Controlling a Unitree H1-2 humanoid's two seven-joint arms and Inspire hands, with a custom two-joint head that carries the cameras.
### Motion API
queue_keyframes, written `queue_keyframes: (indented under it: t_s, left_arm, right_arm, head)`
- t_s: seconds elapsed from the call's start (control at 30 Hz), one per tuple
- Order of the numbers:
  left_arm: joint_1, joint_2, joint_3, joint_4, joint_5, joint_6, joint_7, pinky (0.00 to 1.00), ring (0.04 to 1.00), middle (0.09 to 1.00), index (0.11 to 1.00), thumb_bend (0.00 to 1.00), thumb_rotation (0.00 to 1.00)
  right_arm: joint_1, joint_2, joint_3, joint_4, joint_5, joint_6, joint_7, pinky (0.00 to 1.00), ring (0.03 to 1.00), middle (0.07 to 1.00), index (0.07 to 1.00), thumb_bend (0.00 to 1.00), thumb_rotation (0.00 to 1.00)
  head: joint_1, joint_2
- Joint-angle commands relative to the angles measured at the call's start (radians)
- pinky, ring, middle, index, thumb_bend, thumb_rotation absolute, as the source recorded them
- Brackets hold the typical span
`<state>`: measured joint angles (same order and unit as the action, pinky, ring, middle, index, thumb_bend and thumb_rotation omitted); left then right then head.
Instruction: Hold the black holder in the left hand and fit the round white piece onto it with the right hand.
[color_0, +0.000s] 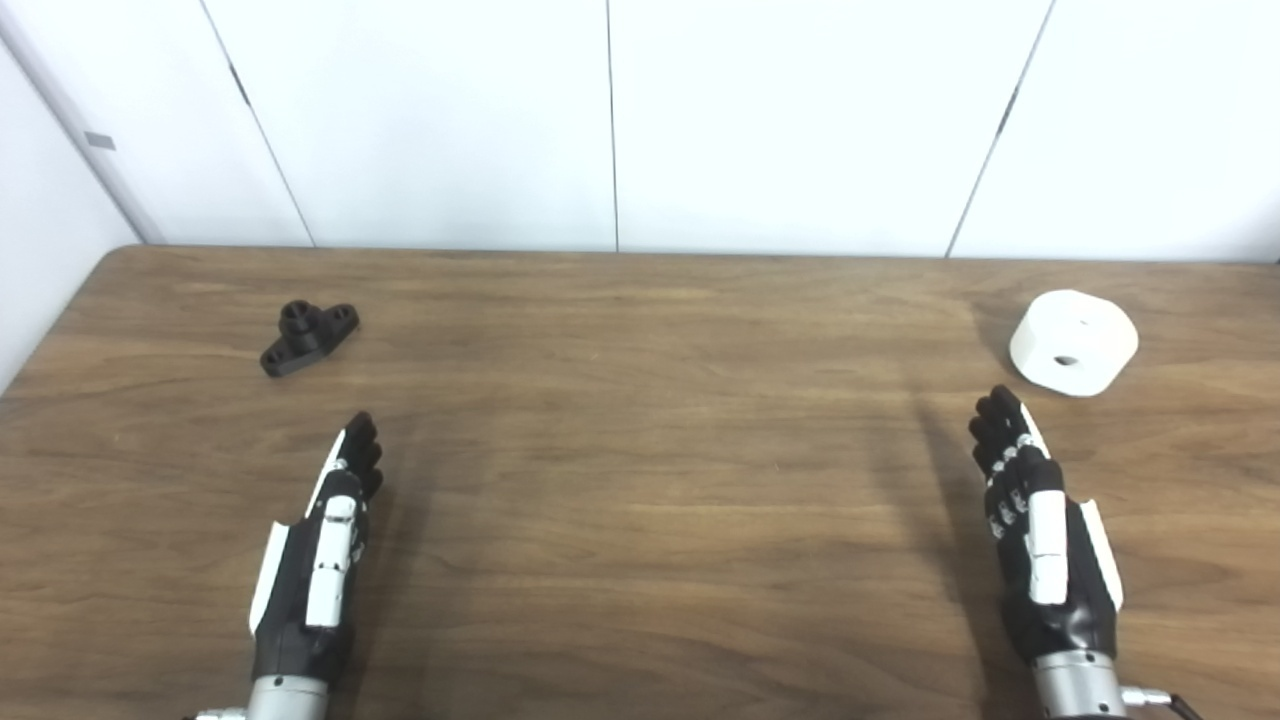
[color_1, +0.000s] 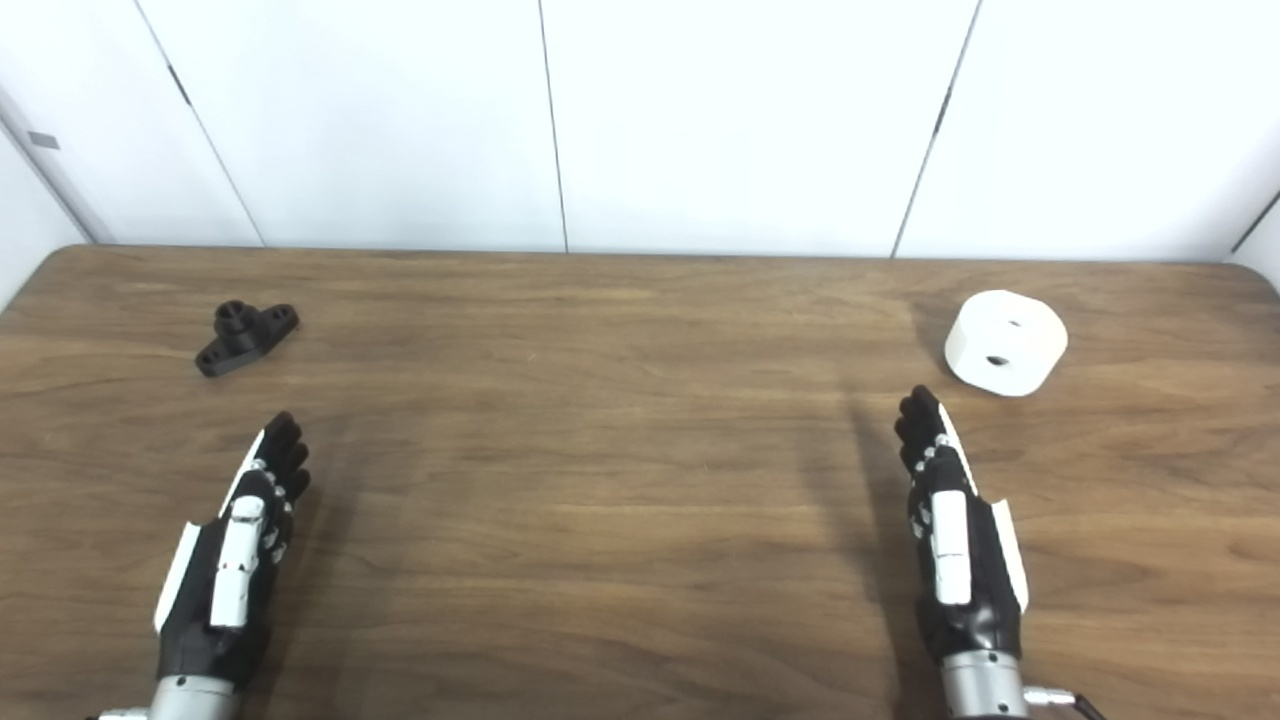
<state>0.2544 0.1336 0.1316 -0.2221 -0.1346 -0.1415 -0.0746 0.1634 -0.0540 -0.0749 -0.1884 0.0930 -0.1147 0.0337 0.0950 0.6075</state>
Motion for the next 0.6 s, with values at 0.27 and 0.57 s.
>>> queue_keyframes:
  t_s: [0.27, 0.57]
  left_arm:
    - [0.022, -0.032, -0.017, 0.008, 0.006, -0.030, 0.009, 1.00, 1.000, 1.000, 0.985, 0.29, 0.95]
    - [0.014, -0.058, -0.038, 0.070, 0.073, -0.089, 0.039, 1.00, 0.998, 0.997, 0.978, 0.32, 0.93]
  right_arm:
    - [0.052, -0.016, -0.010, 0.064, 0.007, -0.031, 0.011, 1.00, 0.973, 0.964, 0.962, 0.57, 1.00]
    - [0.032, -0.036, -0.022, 0.143, 0.034, -0.079, 0.029, 1.00, 0.998, 0.986, 0.976, 0.60, 1.00]
  head:
    - [0.089, -0.049]
    - [0.201, -0.152]
